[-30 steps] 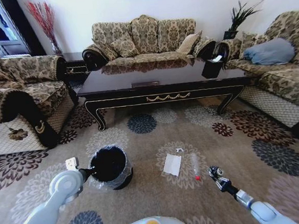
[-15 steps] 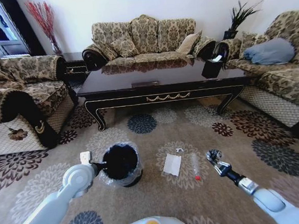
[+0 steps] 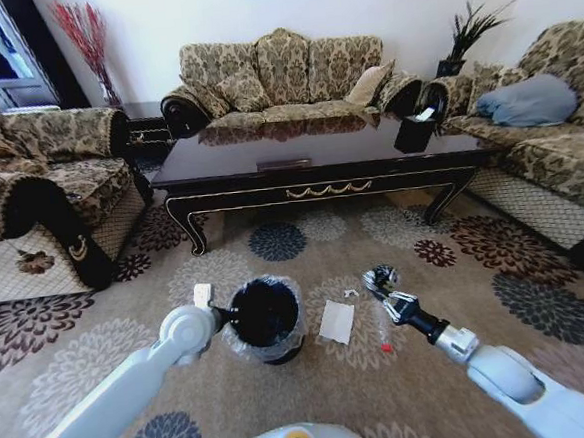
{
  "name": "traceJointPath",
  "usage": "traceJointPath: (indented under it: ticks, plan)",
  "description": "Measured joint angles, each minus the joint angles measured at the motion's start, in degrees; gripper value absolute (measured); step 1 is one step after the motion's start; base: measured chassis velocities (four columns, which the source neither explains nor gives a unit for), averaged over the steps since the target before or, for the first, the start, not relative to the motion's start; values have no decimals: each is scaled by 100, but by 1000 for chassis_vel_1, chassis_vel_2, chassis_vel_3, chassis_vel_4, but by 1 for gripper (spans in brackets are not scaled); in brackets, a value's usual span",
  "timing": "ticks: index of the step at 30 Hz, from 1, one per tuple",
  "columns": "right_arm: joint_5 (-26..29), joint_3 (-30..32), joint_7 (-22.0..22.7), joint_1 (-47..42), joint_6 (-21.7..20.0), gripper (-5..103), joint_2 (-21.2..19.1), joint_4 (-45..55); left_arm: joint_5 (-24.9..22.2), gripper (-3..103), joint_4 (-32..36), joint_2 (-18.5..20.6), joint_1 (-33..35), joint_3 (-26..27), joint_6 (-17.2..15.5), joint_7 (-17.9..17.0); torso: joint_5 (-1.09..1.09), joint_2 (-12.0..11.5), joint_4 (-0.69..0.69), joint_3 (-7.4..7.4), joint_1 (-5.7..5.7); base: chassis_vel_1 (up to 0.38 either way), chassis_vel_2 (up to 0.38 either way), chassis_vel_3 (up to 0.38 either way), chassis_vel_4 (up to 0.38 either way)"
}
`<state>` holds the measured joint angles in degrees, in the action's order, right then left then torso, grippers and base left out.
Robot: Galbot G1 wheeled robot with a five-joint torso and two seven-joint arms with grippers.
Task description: Move to the front of the table and pick up the trash from the floor, then place it into the trash bin.
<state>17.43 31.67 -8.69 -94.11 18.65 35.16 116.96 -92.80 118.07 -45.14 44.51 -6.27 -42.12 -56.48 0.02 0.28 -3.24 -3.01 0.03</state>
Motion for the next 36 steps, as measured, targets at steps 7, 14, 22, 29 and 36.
traceJointPath:
  ticks: [7, 14, 22, 29, 36]
  plan:
    - [521, -322, 28, 11, -449, 8, -263, 883, -306, 0, -253, -374, -765, -933, -1, -127, -2, 0, 2, 0, 0, 0, 0, 0, 0]
    - [1011, -416, -50, 37, -594, 8, -453, 1092, -541, 0, -468, -855, -1513, -1662, 0, -186, -1, 0, 0, 0, 0, 0, 0, 0, 0]
    - [1025, -632, -108, 22, -605, 8, -508, 988, -687, 0, -706, -1381, -1958, -2095, -1, -465, -1, 0, 1, 0, 0, 0, 0, 0, 0]
    - [909, -757, -117, 31, -575, 8, -404, 847, -780, 0, -655, -1403, -1997, -2139, -3, -574, -1, 0, 1, 0, 0, 0, 0, 0, 0]
    - [860, -804, -116, -10, -534, 21, -373, 764, -797, 0, -582, -1315, -1962, -2157, -2, -602, -2, 0, 2, 0, 0, 0, 0, 0, 0]
